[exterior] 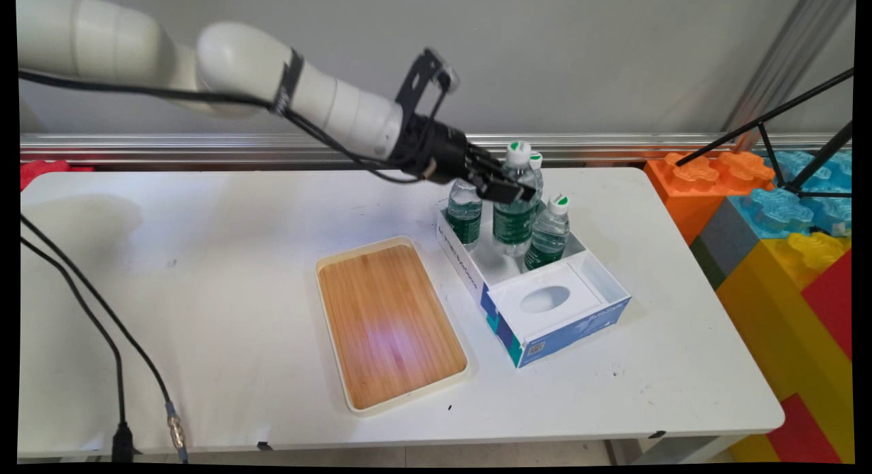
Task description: Place the picked object on the tray
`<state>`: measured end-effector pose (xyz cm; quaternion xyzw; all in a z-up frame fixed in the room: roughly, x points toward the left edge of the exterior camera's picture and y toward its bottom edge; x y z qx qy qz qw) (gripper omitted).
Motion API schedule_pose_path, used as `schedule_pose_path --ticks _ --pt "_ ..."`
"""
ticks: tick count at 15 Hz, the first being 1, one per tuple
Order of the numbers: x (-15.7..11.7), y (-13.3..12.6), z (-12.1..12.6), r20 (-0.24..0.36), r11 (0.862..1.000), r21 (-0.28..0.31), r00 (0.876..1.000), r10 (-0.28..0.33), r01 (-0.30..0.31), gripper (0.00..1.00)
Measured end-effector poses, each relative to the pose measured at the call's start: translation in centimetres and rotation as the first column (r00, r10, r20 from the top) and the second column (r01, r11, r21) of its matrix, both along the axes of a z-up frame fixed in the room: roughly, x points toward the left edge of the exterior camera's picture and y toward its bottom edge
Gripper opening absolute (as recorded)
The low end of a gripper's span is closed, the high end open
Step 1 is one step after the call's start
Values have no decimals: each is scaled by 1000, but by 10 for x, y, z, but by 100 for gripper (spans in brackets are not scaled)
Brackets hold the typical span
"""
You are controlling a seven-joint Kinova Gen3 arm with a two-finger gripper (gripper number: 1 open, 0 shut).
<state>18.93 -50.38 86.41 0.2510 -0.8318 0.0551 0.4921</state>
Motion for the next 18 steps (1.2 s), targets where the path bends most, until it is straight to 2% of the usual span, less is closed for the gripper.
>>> schedule_pose_path --ticks 5,8,13,16,18 --pt "19 20 42 29 1000 14 1000 -7 7 0" --pt "35 36 55 40 999 16 999 -34 33 0" --pt "77 57 57 72 997 4 995 -73 73 0" --pt "115 66 47 110 996 -9 990 -83 84 0" --pt "129 67 42 121 996 -24 989 -84 88 0"
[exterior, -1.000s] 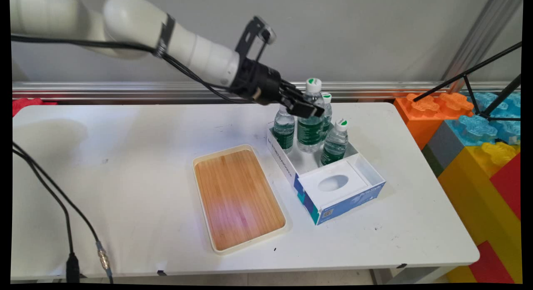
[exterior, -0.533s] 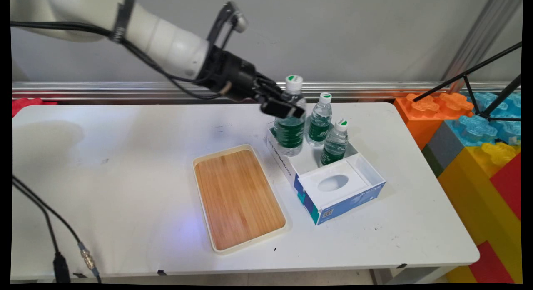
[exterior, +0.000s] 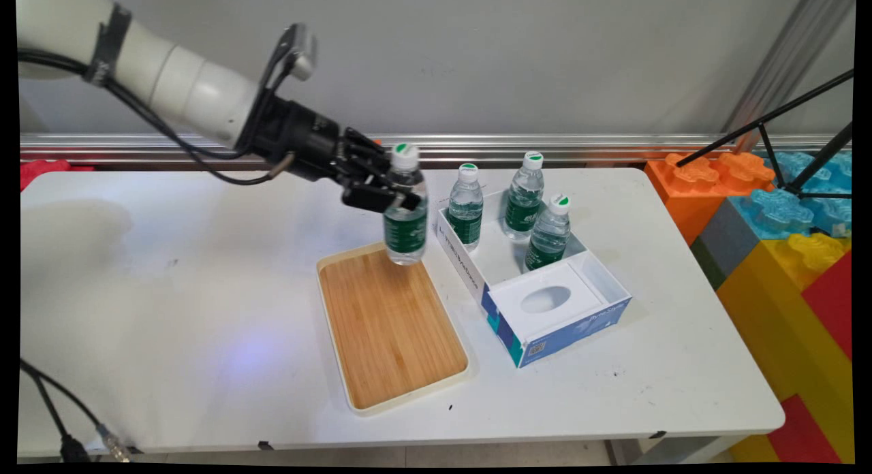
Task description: Place the picked object on the tray
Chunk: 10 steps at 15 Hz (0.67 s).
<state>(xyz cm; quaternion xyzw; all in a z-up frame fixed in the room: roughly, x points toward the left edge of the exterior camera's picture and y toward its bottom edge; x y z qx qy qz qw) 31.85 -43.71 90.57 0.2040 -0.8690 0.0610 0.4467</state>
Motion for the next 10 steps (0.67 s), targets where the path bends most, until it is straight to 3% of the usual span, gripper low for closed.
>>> schedule_pose_path --ticks 5,10 --pt "29 -9 -23 11 998 -67 1000 3 -3 0" --pt "39 -23 -62 17 999 -42 1000 17 -16 0"
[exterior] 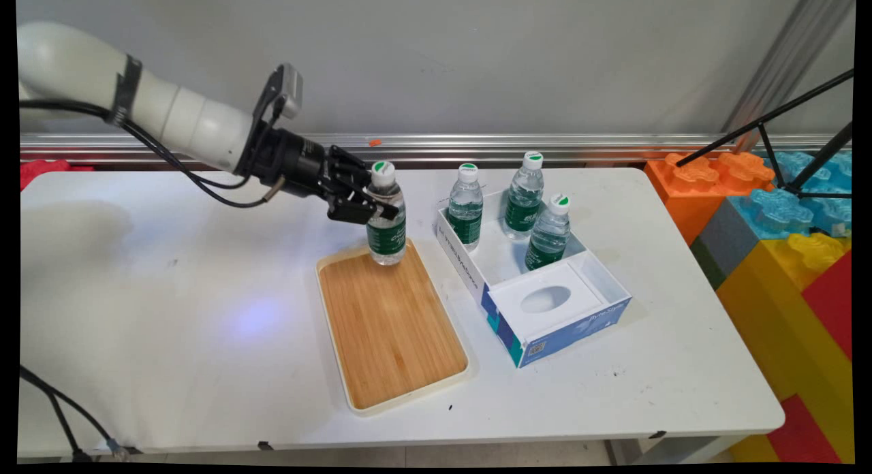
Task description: Place the picked object on the tray
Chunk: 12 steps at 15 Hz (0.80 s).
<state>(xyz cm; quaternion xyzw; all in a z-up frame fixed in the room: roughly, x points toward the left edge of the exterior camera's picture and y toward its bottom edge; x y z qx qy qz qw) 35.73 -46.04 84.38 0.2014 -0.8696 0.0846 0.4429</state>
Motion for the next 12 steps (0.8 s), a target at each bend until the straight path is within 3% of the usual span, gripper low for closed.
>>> schedule_pose_path --ticks 5,11,12 --pt "5 -14 -36 -10 1000 21 1000 11 -11 0" --pt "8 -22 -57 -18 1000 30 1000 8 -7 0" --pt "9 -23 -59 -20 1000 30 1000 5 -4 100"
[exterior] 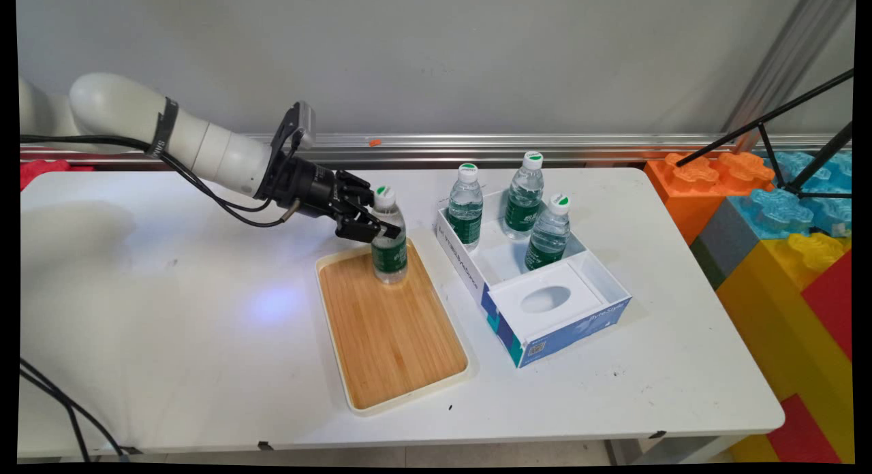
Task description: Place the picked object on the tray
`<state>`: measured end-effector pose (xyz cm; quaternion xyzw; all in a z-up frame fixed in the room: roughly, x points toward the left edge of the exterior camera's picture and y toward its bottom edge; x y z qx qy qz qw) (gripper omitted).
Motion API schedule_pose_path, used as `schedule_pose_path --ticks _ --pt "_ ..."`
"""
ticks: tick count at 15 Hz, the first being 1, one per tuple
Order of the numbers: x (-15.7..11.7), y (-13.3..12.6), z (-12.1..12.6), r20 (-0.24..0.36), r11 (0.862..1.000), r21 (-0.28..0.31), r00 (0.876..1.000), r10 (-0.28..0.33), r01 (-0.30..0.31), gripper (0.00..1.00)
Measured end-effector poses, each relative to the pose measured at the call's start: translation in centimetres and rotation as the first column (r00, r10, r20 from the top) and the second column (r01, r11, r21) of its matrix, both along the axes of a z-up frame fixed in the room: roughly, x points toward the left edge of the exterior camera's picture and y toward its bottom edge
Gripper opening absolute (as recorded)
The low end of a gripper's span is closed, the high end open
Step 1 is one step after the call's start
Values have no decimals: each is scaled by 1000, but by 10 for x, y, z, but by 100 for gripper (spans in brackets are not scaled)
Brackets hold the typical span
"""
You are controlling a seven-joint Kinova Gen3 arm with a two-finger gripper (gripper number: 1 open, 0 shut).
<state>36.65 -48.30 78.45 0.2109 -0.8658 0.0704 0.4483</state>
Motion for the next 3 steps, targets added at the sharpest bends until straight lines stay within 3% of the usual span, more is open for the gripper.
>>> schedule_pose_path --ticks 3 --pt "3 -1 -4 0 1000 1 1000 -11 11 100"
